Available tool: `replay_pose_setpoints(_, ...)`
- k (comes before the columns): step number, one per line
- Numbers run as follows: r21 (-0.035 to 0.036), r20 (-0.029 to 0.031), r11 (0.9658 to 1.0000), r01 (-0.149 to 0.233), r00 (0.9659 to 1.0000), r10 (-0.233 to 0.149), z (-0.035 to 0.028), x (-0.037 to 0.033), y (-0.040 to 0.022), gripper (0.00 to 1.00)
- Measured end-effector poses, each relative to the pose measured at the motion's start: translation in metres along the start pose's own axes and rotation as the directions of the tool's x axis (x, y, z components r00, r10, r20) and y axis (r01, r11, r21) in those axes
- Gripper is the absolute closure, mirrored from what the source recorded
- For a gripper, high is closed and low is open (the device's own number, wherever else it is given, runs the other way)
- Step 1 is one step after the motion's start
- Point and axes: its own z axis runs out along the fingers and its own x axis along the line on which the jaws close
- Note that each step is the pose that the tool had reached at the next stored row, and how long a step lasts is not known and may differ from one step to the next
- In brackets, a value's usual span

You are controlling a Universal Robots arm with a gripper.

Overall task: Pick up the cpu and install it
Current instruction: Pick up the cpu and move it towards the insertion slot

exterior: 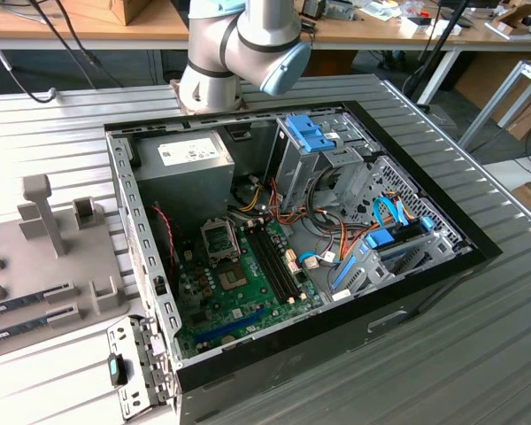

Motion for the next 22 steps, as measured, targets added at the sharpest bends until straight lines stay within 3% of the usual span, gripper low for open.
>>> replay_pose_setpoints(22, -0.0001, 0.0, 1.0, 0.0, 1.0, 0.0, -0.0289, -0.0002, -0.0005, 0.53)
